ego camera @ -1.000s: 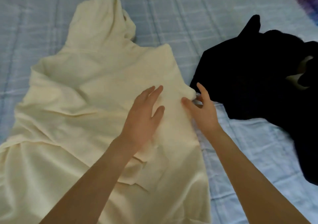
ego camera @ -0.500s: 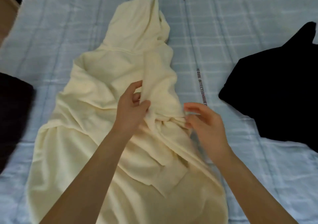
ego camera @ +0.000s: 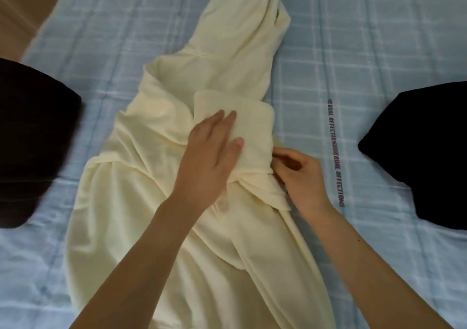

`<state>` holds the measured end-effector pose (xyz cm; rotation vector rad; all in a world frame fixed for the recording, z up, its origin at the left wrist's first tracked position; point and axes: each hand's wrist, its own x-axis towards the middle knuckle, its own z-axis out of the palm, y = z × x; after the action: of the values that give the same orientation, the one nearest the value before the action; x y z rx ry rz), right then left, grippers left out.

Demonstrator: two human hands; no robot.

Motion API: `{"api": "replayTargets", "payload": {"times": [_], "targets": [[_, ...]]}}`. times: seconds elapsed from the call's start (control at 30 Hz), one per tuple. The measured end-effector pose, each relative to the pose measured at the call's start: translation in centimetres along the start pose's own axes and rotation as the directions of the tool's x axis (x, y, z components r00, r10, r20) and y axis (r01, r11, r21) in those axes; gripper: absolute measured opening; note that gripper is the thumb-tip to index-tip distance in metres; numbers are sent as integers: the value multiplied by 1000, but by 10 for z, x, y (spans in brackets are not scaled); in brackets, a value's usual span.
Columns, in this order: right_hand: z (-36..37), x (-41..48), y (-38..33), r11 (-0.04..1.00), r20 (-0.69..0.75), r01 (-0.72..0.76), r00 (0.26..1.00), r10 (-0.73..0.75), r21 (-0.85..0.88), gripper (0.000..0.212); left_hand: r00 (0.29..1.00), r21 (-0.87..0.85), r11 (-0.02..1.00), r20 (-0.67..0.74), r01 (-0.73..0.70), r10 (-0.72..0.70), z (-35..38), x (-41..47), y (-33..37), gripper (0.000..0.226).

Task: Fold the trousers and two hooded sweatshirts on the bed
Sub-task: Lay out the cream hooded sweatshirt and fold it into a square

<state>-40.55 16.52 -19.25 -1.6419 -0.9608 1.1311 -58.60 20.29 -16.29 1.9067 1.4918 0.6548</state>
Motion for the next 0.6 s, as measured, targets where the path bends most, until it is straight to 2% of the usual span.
{"api": "replayTargets", "payload": {"times": [0.07, 0.1, 0.2, 0.3, 0.37, 0.4, 0.43, 0.47, 0.53, 0.57, 0.6], "targets": [[-5, 0, -13, 999, -42, 22, 999, -21, 36, 30, 990, 83, 996, 137, 24, -35, 6, 4, 0, 66], [-10, -2, -24, 998, -72, 54, 996, -52, 32, 31, 988, 117, 993, 150, 5, -23, 8, 4, 2, 70], [-42, -15, -73, 968, -180, 213, 955, -235, -132, 32, 995, 40, 997, 66, -73, 70, 4, 3, 18, 61], [-80, -31, -124, 852, -278, 361, 834, -477, -380, 19, 977, -47, 978, 61, -202, 205, 11, 4, 38, 51], [-96, -23, -135, 741, -296, 389, 738, -606, -547, 13, 947, 76, 957, 186, -279, 262, 30, 7, 40, 53], [-100, -13, -126, 688, -268, 376, 723, -637, -621, 14, 933, 160, 942, 259, -295, 249, 43, 8, 36, 56], [-104, -1, -106, 632, -208, 347, 743, -636, -693, 17, 923, 244, 921, 315, -304, 222, 56, 8, 30, 58], [-108, 10, -78, 569, -131, 296, 796, -591, -767, 22, 914, 316, 895, 353, -316, 198, 69, 7, 22, 60], [-115, 23, -4, 403, 4, 167, 927, -374, -900, 41, 903, 402, 850, 391, -340, 176, 87, 5, 10, 59], [-120, 23, 30, 330, 44, 133, 964, -263, -934, 50, 906, 421, 841, 384, -341, 176, 92, 5, 4, 57], [-123, 21, 52, 301, 58, 120, 976, -208, -946, 56, 910, 433, 834, 375, -342, 178, 94, 6, 1, 56]]}}
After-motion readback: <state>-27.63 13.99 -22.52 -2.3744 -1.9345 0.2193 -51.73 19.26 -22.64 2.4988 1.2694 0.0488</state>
